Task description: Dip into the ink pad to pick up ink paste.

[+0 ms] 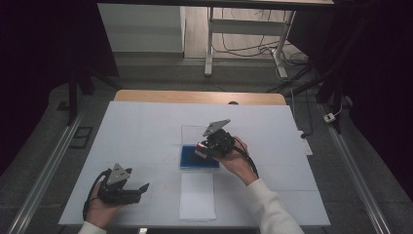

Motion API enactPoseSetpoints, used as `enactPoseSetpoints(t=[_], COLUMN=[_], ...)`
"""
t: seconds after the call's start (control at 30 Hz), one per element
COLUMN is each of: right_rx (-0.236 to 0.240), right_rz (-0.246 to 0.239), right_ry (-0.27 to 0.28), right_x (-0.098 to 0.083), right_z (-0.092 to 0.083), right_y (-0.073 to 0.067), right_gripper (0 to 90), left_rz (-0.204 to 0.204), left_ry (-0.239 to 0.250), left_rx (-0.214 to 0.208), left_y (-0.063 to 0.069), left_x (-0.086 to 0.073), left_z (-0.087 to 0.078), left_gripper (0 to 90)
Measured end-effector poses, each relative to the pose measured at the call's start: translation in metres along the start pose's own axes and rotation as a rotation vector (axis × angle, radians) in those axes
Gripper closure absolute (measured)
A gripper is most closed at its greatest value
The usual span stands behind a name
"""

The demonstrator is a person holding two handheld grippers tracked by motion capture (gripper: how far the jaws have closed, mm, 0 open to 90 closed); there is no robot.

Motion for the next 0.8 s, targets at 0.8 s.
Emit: enactPoseSetpoints(t=[0.8], right_rx=[-0.002], right_rz=[-0.035], right_ry=[-0.003], right_x=[0.009], right_z=[-0.007], right_y=[-0.007], right_gripper=[70.4], left_rz=[-0.001], left_ry=[-0.003], left_rx=[0.002], left_y=[0.000], left_x=[-0.001], left_z=[0.001], left_gripper=[17.5])
Point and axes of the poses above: each handheld gripper's, and its own axes: z roughly forward along the jaws, x roughly out of its top, y roughly to its right, the point moved 3 cm from there along z, roughly forward along the jaws, and after that the axes turned 13 degrees about y, right-handed, at the moved point
